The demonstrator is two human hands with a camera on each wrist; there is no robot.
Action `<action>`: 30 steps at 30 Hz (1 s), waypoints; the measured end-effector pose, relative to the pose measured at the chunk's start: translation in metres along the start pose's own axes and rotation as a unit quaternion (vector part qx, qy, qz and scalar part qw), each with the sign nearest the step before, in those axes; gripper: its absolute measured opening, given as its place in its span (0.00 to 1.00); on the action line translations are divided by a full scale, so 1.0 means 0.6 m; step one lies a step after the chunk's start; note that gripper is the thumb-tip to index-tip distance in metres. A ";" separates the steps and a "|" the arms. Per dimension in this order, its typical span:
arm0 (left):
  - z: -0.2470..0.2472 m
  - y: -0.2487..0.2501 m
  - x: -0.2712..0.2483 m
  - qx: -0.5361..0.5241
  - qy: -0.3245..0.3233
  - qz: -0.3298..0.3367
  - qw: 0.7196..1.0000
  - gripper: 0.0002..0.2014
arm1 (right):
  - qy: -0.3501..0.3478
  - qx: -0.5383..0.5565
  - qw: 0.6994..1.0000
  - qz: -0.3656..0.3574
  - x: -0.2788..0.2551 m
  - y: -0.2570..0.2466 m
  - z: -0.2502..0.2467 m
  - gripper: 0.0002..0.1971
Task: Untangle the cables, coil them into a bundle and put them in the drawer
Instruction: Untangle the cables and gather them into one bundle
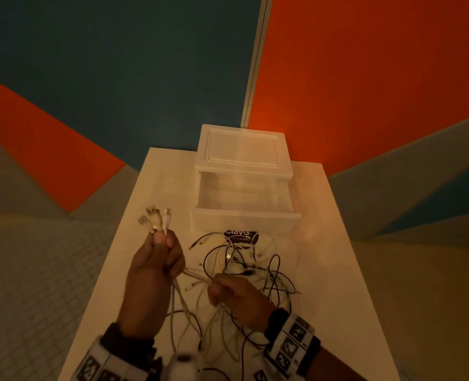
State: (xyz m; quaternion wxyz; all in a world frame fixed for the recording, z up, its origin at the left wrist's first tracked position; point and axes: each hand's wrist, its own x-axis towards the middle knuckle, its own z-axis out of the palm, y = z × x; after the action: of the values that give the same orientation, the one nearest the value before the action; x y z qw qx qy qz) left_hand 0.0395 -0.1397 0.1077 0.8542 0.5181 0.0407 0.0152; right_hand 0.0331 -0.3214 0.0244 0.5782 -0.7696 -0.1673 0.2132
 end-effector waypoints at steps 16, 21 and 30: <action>-0.016 0.015 -0.018 0.242 0.012 0.073 0.967 0.17 | 0.170 0.059 0.983 -0.047 0.031 -0.066 -0.057 0.09; 0.023 -0.013 -0.017 0.067 0.006 -0.091 0.994 0.31 | 0.122 -0.114 0.979 -0.120 0.043 -0.139 -0.031 0.10; 0.039 -0.007 -0.025 0.220 0.000 0.073 0.973 0.19 | 0.103 -0.041 0.992 -0.055 0.032 -0.114 -0.037 0.12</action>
State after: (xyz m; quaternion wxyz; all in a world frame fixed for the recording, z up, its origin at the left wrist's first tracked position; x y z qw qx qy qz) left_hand 0.0264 -0.1635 0.1158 0.7161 0.6947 0.0049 0.0677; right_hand 0.0600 -0.3110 0.0927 0.5709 -0.8003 -0.1581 0.0934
